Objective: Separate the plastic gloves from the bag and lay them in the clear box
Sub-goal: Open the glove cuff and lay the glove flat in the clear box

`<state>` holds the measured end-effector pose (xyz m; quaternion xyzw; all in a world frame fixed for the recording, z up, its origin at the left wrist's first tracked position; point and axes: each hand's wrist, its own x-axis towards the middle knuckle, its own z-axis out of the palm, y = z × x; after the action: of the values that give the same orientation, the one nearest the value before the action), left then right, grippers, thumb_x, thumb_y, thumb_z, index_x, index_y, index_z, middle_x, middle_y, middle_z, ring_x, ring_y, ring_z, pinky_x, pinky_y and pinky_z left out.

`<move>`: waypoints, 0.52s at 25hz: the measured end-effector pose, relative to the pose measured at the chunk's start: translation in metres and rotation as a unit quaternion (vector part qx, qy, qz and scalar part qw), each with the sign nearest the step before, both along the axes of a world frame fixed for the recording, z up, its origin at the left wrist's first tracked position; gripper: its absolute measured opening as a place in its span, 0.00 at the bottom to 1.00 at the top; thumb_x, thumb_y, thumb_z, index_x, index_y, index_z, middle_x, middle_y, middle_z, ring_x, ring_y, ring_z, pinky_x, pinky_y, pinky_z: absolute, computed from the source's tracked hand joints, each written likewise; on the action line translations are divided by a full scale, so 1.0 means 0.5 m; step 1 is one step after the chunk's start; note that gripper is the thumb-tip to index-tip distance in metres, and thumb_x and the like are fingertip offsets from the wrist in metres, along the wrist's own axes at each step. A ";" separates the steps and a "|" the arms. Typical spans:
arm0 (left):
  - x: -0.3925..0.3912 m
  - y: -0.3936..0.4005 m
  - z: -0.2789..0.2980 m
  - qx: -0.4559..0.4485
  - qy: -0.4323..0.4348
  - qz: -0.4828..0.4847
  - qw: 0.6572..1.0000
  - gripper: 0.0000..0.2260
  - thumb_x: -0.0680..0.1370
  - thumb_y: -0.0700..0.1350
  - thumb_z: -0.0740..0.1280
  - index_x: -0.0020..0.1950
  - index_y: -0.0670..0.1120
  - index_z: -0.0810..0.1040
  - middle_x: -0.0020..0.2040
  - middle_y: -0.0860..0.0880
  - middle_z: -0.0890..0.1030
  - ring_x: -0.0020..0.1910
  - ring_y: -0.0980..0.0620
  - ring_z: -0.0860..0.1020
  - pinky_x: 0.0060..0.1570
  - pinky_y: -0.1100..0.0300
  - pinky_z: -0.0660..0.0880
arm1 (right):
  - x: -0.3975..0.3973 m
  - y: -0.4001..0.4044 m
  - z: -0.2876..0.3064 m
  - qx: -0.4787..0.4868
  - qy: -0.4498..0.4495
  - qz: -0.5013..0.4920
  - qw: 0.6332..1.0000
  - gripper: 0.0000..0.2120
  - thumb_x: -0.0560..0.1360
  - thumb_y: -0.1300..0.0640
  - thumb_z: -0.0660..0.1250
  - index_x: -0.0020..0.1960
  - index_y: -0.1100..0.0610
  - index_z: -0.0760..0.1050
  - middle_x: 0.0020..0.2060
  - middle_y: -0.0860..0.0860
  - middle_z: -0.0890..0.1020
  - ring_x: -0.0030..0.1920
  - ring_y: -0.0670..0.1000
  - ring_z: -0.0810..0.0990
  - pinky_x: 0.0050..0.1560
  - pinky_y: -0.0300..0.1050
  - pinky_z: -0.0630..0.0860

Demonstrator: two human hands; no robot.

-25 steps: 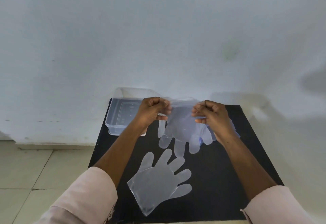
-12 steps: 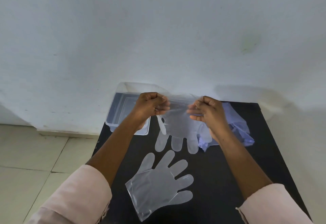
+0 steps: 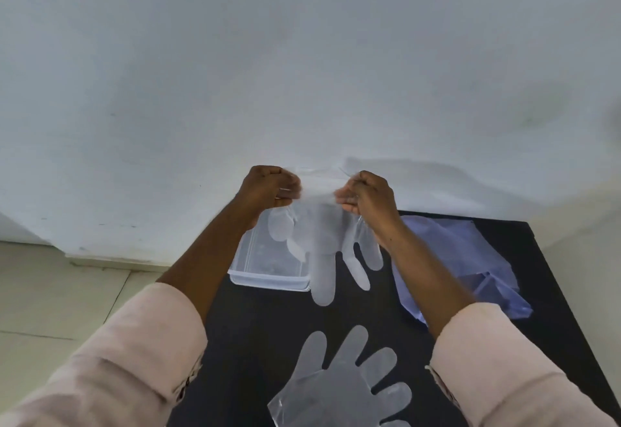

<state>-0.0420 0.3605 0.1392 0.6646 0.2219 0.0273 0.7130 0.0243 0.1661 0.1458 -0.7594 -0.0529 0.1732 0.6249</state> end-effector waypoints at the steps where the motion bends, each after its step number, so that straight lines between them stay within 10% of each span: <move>1: 0.018 0.030 -0.009 0.001 0.009 0.015 1.000 0.04 0.77 0.38 0.67 0.46 0.40 0.81 0.44 0.40 0.84 0.41 0.46 0.84 0.50 0.54 0.79 | 0.016 0.035 -0.008 -0.006 -0.001 0.002 1.000 0.12 0.78 0.64 0.58 0.38 0.56 0.73 0.46 0.63 0.85 0.49 0.59 0.85 0.50 0.48 0.81; 8: 0.112 0.159 -0.012 0.028 -0.001 0.077 0.997 0.04 0.75 0.39 0.67 0.43 0.42 0.81 0.52 0.35 0.84 0.47 0.44 0.83 0.51 0.54 0.78 | 0.107 0.206 -0.024 -0.016 -0.035 -0.023 0.999 0.12 0.75 0.66 0.57 0.36 0.56 0.73 0.46 0.63 0.84 0.49 0.60 0.85 0.52 0.53 0.80; 13: 0.118 0.192 0.040 0.130 -0.169 0.096 0.972 0.07 0.73 0.39 0.66 0.38 0.47 0.81 0.44 0.42 0.86 0.45 0.41 0.82 0.50 0.48 0.78 | 0.105 0.243 0.005 0.088 -0.231 -0.061 0.967 0.12 0.75 0.66 0.58 0.36 0.55 0.71 0.37 0.57 0.81 0.47 0.61 0.84 0.48 0.54 0.78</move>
<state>0.0170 0.4565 0.1591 0.7132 0.1549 0.2362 0.6415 0.0766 0.2878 0.1483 -0.7223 -0.1649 -0.0506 0.6697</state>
